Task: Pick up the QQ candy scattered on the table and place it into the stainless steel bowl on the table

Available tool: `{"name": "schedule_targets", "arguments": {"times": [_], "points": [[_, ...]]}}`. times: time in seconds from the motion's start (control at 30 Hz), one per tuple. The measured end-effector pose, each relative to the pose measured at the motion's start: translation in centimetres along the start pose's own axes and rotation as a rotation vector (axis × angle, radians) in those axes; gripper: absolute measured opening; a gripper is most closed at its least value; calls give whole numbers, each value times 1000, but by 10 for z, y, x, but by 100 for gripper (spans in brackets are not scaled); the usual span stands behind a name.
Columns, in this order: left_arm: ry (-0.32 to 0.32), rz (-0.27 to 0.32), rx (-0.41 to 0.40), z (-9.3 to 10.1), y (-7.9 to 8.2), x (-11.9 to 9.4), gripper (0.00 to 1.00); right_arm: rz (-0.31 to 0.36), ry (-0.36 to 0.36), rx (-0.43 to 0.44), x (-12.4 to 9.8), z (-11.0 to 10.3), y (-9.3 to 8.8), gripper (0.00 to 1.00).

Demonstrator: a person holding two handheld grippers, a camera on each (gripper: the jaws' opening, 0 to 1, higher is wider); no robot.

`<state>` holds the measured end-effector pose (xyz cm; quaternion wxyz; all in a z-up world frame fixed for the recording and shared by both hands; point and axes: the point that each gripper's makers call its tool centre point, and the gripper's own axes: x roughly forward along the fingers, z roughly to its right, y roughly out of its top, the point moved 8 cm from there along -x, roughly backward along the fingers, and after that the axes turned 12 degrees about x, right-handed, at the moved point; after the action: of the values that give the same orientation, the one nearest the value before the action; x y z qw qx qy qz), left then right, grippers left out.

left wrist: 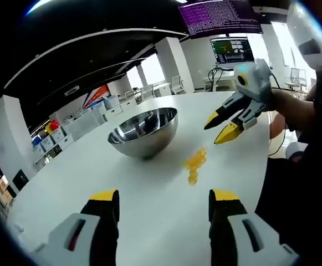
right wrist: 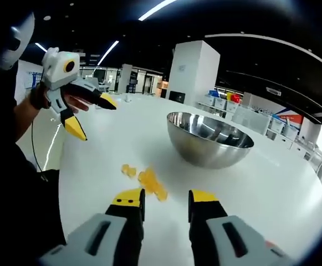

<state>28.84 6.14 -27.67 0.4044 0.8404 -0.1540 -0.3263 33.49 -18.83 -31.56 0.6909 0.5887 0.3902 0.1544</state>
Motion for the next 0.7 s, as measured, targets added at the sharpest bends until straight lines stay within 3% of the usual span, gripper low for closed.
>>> {"name": "schedule_targets", "arguments": {"times": [0.7], "points": [[2,-49,5,-4,-11,3,65,-53,27,-26,27,0,-13,17]]}}
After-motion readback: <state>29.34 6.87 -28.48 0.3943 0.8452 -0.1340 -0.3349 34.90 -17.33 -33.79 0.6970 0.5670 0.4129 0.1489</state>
